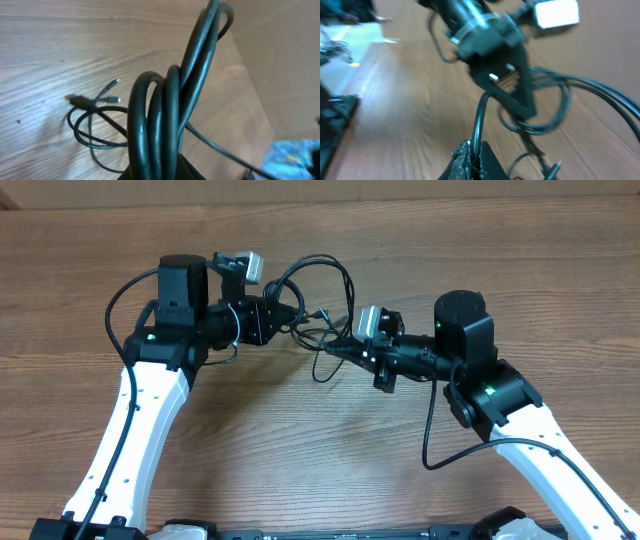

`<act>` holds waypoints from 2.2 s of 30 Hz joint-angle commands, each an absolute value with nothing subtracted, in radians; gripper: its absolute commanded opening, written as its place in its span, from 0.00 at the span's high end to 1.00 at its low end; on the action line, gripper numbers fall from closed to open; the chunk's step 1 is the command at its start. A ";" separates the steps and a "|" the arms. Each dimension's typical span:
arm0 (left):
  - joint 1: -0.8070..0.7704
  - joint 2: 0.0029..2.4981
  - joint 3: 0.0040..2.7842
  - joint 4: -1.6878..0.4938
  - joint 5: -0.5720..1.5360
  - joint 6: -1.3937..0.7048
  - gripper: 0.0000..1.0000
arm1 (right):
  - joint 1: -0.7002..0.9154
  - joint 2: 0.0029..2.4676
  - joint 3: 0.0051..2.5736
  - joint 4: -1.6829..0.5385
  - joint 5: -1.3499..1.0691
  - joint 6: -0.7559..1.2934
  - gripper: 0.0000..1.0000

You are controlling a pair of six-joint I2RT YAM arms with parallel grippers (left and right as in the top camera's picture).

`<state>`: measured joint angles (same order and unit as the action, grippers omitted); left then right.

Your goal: Untangle cables

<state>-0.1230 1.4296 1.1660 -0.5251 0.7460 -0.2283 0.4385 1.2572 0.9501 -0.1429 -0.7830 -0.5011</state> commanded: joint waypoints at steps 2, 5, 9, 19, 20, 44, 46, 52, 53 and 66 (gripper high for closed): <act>-0.124 1.406 1.192 -0.563 0.836 -0.133 0.96 | 0.437 1.268 0.966 -0.135 -0.653 -0.499 0.96; -0.124 1.406 1.192 -0.579 0.840 -0.126 0.96 | 0.437 1.268 0.966 -0.135 -0.603 -0.499 0.96; -0.124 1.406 1.192 -0.579 0.883 -0.125 0.96 | 0.437 1.270 0.966 -0.136 -0.540 -0.499 0.96; -0.124 1.406 1.192 -0.614 0.911 -0.081 0.96 | 0.436 1.335 0.966 -0.140 -0.399 -0.498 0.96; -0.124 1.406 1.192 -0.616 0.911 -0.081 0.96 | 0.436 1.347 0.966 -0.140 -0.400 -0.498 0.96; -0.124 1.406 1.192 -0.616 0.962 -0.056 0.96 | 0.436 1.411 0.966 -0.181 -0.179 -0.411 0.00; -0.124 1.406 1.192 -0.616 0.962 -0.056 0.96 | 0.436 1.411 0.966 -0.181 -0.184 -0.390 0.00; -0.124 1.406 1.192 -0.612 0.962 -0.056 0.96 | 0.436 1.410 0.966 -0.181 -0.259 -0.384 0.00; -0.124 1.406 1.192 -0.611 0.962 -0.056 0.96 | 0.436 1.410 0.966 -0.181 -0.274 -0.384 0.00; -0.124 1.406 1.192 -0.632 0.714 0.001 0.96 | 0.436 1.322 0.966 -0.173 -0.561 -0.341 0.00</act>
